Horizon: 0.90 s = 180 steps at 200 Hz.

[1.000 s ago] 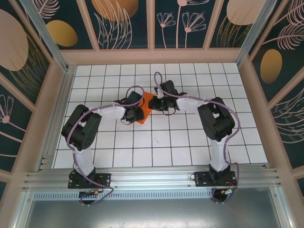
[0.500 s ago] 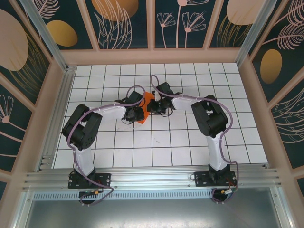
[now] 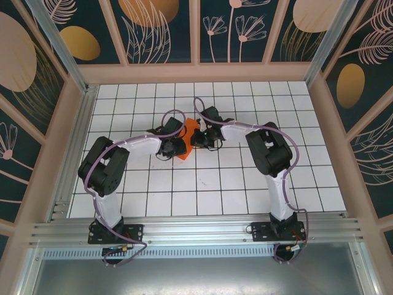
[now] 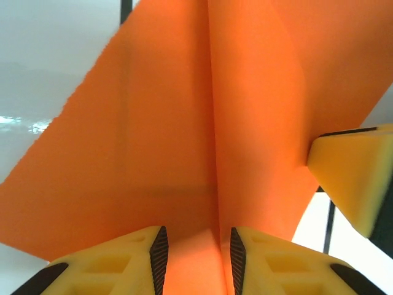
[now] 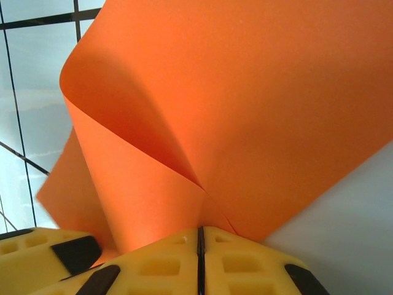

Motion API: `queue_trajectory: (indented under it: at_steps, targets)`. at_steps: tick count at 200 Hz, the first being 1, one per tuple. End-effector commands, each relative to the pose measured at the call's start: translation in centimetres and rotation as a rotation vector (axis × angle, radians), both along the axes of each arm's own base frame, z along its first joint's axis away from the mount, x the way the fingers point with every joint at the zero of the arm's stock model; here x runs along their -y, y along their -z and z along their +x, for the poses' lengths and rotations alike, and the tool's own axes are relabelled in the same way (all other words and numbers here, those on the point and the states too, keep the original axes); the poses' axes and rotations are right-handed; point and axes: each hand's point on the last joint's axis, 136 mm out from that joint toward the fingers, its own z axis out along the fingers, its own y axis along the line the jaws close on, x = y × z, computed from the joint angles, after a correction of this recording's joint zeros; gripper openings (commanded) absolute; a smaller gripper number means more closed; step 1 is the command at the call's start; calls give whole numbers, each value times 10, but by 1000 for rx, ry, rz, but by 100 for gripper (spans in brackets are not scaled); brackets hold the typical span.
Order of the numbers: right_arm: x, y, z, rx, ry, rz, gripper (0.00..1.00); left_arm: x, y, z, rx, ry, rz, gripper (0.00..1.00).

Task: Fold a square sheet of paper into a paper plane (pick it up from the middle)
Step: Fold the triangle a second time at the center of the table.

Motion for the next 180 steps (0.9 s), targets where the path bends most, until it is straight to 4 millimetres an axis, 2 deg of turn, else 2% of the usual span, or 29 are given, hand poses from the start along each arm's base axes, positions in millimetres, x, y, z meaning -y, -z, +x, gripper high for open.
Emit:
queue_trajectory:
  at_steps: [1,11,30,63,85,115,180]
  targets:
    - [20,39,-13,-82,22,-133,9,13,-47,12,114,-16,-137,33]
    - [19,39,-13,-83,21,-134,9,19,-55,15,145,-8,-190,31]
    - [20,41,-13,-87,20,-140,8,29,-56,17,153,5,-268,26]
    - [20,41,-13,-88,19,-140,7,37,-35,21,109,10,-297,19]
    - [20,42,-13,-93,17,-138,7,35,-15,23,76,-5,-268,14]
    - [20,42,-15,-95,10,-138,7,26,3,19,42,-35,-224,12]
    - [21,48,-15,-106,10,-150,6,10,20,6,-7,-64,-155,12]
